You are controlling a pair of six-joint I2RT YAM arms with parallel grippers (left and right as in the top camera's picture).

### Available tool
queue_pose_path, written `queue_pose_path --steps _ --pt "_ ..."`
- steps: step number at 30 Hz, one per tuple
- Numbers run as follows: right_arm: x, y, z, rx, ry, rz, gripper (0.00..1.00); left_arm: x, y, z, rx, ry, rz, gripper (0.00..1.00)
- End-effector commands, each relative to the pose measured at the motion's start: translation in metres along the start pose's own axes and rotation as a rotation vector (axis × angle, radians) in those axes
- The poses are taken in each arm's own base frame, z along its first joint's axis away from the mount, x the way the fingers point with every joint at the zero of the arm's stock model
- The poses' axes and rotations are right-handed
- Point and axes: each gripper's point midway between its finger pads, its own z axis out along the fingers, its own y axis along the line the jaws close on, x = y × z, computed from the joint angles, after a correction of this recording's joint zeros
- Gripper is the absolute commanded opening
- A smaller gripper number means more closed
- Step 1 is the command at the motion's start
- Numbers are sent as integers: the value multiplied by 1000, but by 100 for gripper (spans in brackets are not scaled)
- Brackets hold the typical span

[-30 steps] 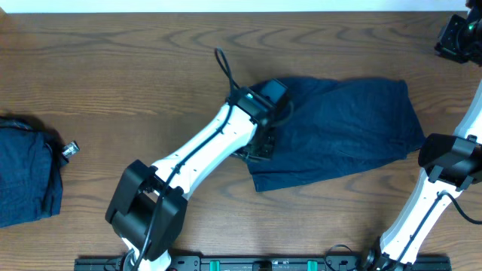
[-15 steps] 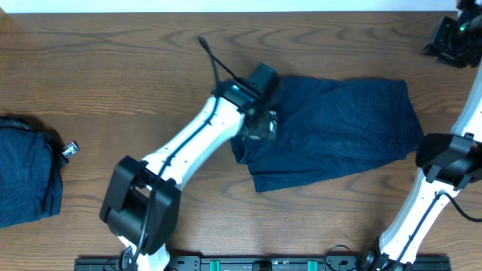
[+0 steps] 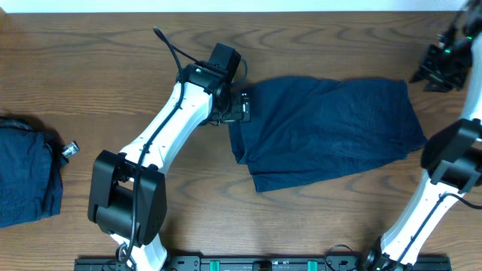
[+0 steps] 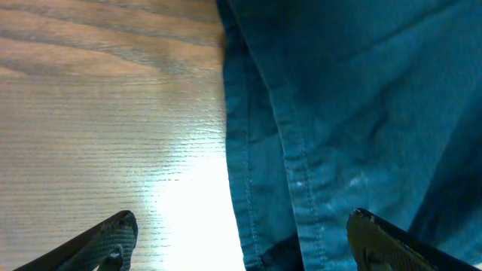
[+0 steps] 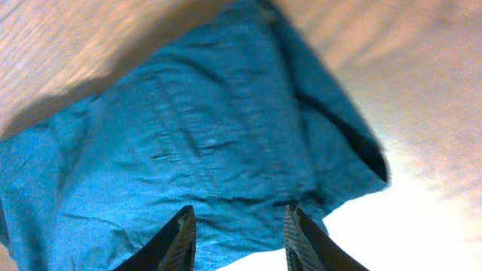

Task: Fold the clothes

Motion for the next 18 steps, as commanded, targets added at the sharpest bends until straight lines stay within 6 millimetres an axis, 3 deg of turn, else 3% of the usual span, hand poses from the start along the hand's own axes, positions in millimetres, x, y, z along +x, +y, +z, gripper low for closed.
queue_pose_path --steps 1,4,8,12,18 --pt "-1 -30 -9 -7 -5 87 34 4 -1 2 9 22 61 91" --pt "4 -42 6 -16 42 123 33 6 1 1 5 29 86 91" --pt "19 -46 46 -49 134 150 38 4 6 1 -13 24 115 92" --pt "35 -44 79 -74 200 153 33 6 10 1 -18 35 130 92" --pt "48 -45 99 -85 245 162 32 10 13 1 -25 53 132 92"
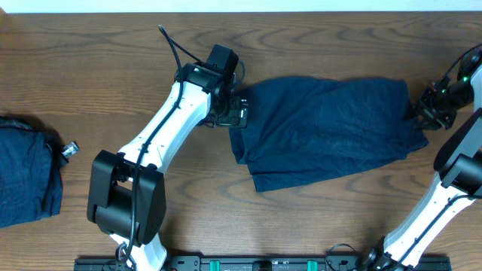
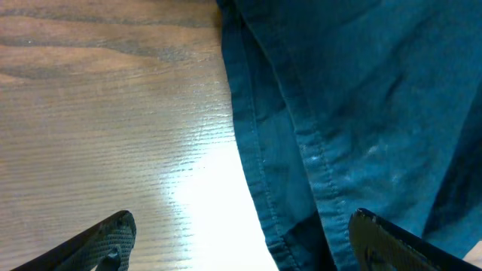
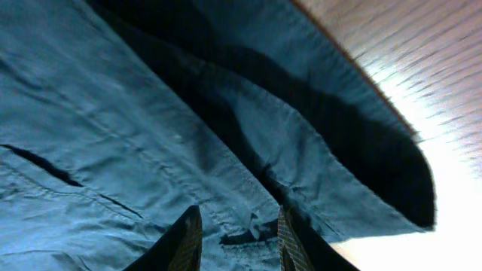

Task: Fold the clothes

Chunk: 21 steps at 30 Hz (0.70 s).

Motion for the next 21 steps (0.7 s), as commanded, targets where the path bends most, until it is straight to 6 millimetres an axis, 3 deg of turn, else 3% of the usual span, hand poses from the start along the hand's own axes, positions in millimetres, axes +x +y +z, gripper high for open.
queue_pose_path --steps 1,7,8,12,15,16,18,21 --pt "5 7 1 -24 7 -4 32 1 5 1 -16 9 22 92" --pt "14 2 14 -20 47 8 43 5 6 1 -20 24 44 93" --pt "16 2 18 -26 58 10 49 6 7 1 -21 27 49 93" --pt "22 5 33 -73 85 2 52 8 7 1 -24 36 49 93" --pt "23 8 38 -104 89 1 37 9 8 1 -25 41 49 94" --pt "23 11 39 -118 90 0 20 9 8 1 -25 42 48 94" --pt "22 12 39 -127 87 0 2 9 8 1 -25 42 48 94" --pt "22 12 38 -128 86 -1 1 9 8 1 -25 42 48 94"
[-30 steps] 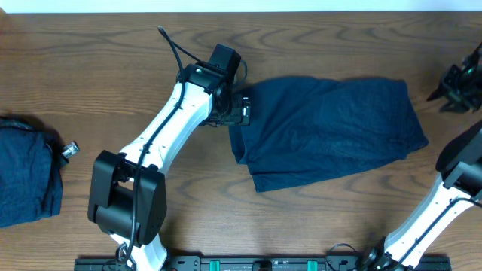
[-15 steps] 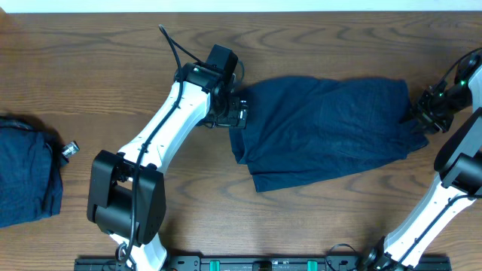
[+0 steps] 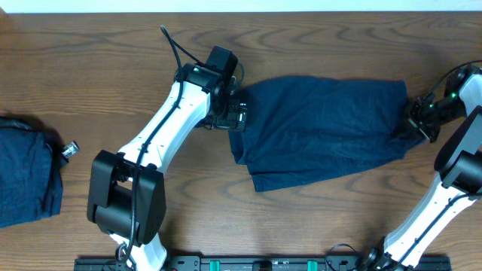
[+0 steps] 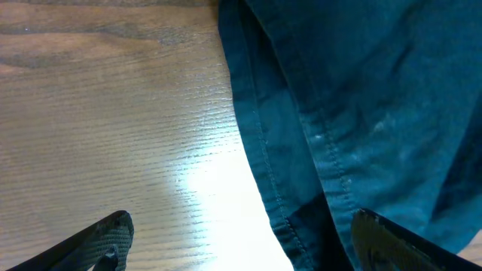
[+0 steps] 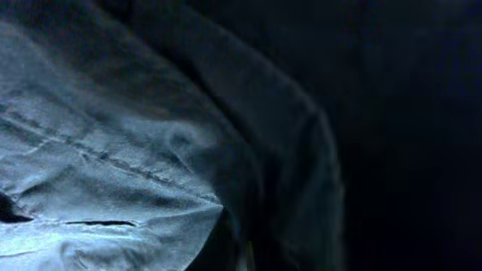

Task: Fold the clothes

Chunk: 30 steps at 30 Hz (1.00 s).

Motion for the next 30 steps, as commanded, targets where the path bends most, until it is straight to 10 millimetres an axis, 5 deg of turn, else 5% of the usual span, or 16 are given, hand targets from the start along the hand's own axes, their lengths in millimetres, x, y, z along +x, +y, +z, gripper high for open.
queue_pose_path --steps 1,8,19,30 --pt "1 10 -2 -34 -9 -21 1 1 5 1 -15 7 4 94" --pt "2 25 -17 -84 -13 -29 1 1 5 1 -15 7 4 94" --pt "7 82 -94 -82 -143 -177 1 2 5 1 -16 11 4 93" --pt "7 90 -90 -6 -168 -218 1 42 -20 -1 36 157 134 67"
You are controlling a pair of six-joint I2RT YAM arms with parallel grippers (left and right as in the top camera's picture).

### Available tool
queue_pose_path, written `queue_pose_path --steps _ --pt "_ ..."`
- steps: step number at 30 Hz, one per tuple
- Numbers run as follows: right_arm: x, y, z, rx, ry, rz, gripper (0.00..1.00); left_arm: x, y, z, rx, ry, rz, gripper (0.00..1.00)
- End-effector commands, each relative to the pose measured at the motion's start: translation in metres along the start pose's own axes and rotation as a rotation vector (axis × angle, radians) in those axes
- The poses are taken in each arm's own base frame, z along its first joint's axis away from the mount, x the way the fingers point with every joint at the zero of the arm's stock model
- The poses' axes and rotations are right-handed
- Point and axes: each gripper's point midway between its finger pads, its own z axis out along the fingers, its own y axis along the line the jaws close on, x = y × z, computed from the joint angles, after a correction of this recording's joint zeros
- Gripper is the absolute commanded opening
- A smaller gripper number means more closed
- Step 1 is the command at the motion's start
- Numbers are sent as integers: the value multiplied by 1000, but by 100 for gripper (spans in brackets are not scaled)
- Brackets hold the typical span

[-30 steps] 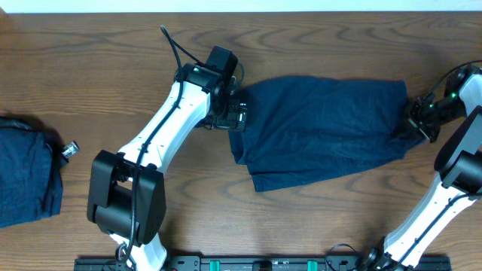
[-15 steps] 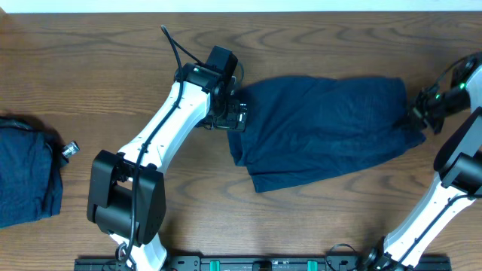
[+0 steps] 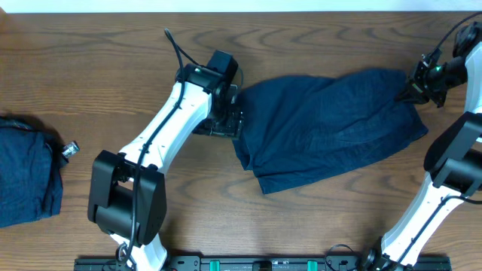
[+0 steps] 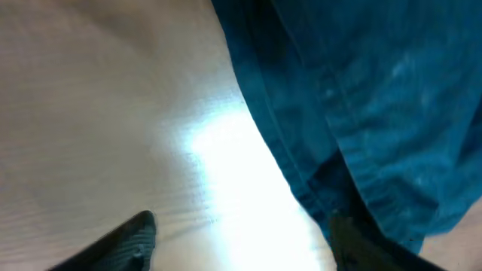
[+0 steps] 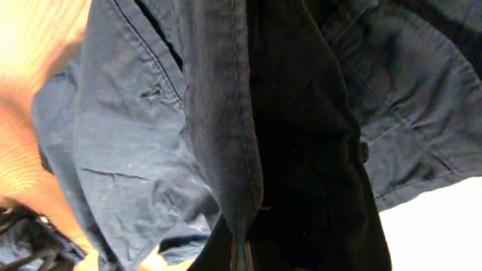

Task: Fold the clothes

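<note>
A dark blue garment (image 3: pixel 331 132) lies crumpled across the middle and right of the wooden table (image 3: pixel 113 60). My right gripper (image 3: pixel 422 80) is shut on a fold of its far right corner, and in the right wrist view the cloth (image 5: pixel 151 113) hangs from the pinch (image 5: pixel 241 256). My left gripper (image 3: pixel 227 122) sits low at the garment's left edge. It is open (image 4: pixel 241 248), one finger over bare wood and the other over the hem (image 4: pixel 301 173).
A second dark blue garment (image 3: pixel 26 169) lies bunched at the table's left edge, with a small metal object (image 3: pixel 70 149) beside it. A black rail (image 3: pixel 248 263) runs along the near edge between the two arm bases.
My right gripper has moved from the garment's right edge toward the far side with the corner pinched in it. The left gripper has shifted slightly nearer along the left hem.
My right gripper was open, far from the garment at the table's far right. Then it stood open over the right corner, then pressed into the cloth. Now it holds that corner, drawn farther back. My left gripper stayed open at the left hem throughout.
</note>
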Motion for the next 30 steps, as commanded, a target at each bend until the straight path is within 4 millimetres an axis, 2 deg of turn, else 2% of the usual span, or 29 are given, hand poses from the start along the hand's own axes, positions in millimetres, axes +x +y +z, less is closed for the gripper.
queue_pose_path --steps 1,10,18,21,24,30 --pt "-2 6 -8 19 -36 -32 2 12 -17 2 18 38 84 66" --pt "-3 3 -8 37 -43 -33 2 50 -84 8 -1 86 289 65" --pt "-3 3 -8 36 -43 -33 2 79 -126 23 -43 86 432 64" --pt "-3 3 -8 36 -42 -32 2 89 -134 40 -44 90 445 60" --pt "-3 3 -8 37 -42 -40 2 104 -133 58 -59 111 418 59" --pt "-3 3 -8 36 -42 -40 2 111 -126 70 -112 107 447 59"
